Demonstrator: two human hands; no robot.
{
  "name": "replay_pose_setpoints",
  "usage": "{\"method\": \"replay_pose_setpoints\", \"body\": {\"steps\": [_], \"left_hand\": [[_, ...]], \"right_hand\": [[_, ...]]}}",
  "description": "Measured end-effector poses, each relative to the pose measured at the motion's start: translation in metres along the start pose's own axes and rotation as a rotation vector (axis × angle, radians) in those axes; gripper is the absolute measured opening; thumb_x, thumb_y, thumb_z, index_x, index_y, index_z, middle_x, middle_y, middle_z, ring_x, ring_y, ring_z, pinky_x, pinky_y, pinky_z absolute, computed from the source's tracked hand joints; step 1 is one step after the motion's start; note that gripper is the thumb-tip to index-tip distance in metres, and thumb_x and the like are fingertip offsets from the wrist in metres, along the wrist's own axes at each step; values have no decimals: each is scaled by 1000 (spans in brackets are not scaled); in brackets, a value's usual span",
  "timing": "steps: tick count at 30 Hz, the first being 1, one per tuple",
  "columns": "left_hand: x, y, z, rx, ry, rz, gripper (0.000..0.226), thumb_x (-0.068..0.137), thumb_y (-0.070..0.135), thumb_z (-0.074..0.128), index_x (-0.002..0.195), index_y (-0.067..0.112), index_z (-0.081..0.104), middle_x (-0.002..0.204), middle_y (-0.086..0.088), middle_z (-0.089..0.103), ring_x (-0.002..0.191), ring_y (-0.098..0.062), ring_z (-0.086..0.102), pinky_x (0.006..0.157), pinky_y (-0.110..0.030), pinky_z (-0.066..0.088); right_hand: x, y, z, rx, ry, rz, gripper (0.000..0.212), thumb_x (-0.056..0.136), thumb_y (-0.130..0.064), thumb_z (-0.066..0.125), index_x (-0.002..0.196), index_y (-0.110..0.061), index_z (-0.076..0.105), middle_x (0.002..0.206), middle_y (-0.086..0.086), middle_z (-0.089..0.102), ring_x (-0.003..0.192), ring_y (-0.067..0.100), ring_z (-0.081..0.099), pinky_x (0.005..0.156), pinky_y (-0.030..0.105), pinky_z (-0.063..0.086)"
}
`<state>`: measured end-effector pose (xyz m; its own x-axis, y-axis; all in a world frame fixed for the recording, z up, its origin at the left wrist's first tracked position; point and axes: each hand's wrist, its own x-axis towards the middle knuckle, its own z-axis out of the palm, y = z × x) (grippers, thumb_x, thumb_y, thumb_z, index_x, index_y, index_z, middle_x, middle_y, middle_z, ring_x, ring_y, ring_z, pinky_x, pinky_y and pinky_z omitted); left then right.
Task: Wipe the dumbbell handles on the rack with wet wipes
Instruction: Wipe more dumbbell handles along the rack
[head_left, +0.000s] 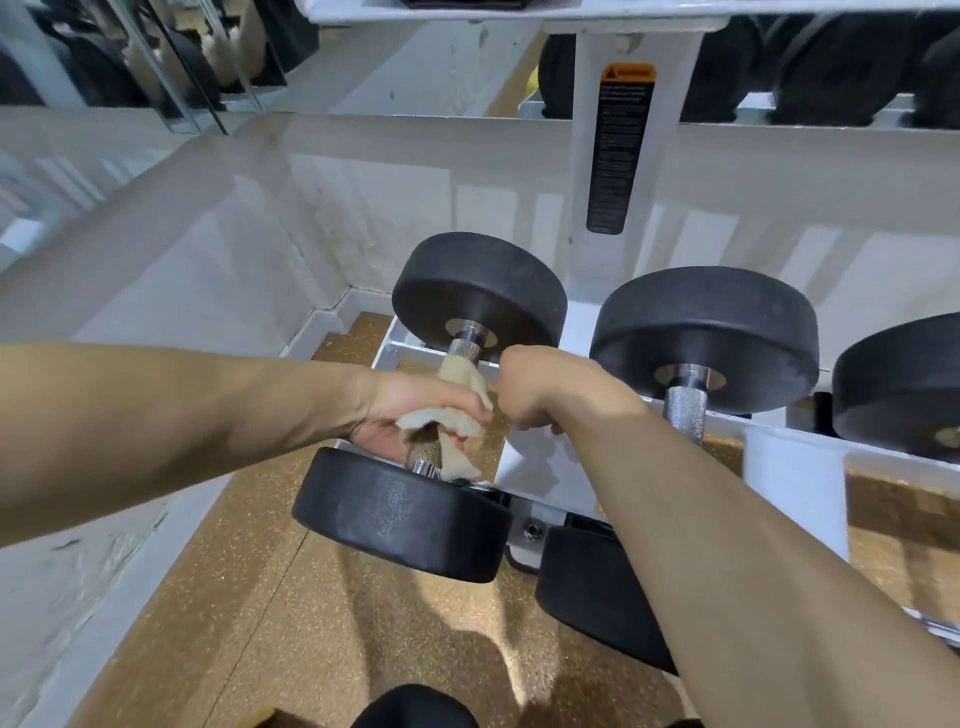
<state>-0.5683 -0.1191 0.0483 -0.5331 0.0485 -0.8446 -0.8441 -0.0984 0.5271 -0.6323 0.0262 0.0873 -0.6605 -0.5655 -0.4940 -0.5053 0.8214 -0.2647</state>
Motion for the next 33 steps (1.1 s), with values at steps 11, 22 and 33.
{"method": "replay_pose_setpoints", "body": {"steps": [11,22,33], "left_hand": [[16,23,35,294,691,297,19,87,19,74,86,10,58,69,-7,62,51,-19,59,35,-20,44],[13,23,9,-70,-1,193,16,94,20,58,87,7,66,75,-11,65,64,-21,67,56,-28,57],[-16,-3,2,301,84,-22,11,91,16,71,97,11,64,72,-6,69,67,-17,68,70,-30,60]], "right_hand": [[-9,-1,0,43,25,-20,13,86,-1,49,87,-14,52,80,0,51,86,27,54,83,38,44],[-6,2,-3,143,155,-37,13,88,-25,64,84,-19,54,78,-4,56,68,15,53,67,33,42],[-3,6,-3,-12,-38,46,17,87,-2,65,75,-13,61,81,3,67,71,21,61,89,45,58]]}}
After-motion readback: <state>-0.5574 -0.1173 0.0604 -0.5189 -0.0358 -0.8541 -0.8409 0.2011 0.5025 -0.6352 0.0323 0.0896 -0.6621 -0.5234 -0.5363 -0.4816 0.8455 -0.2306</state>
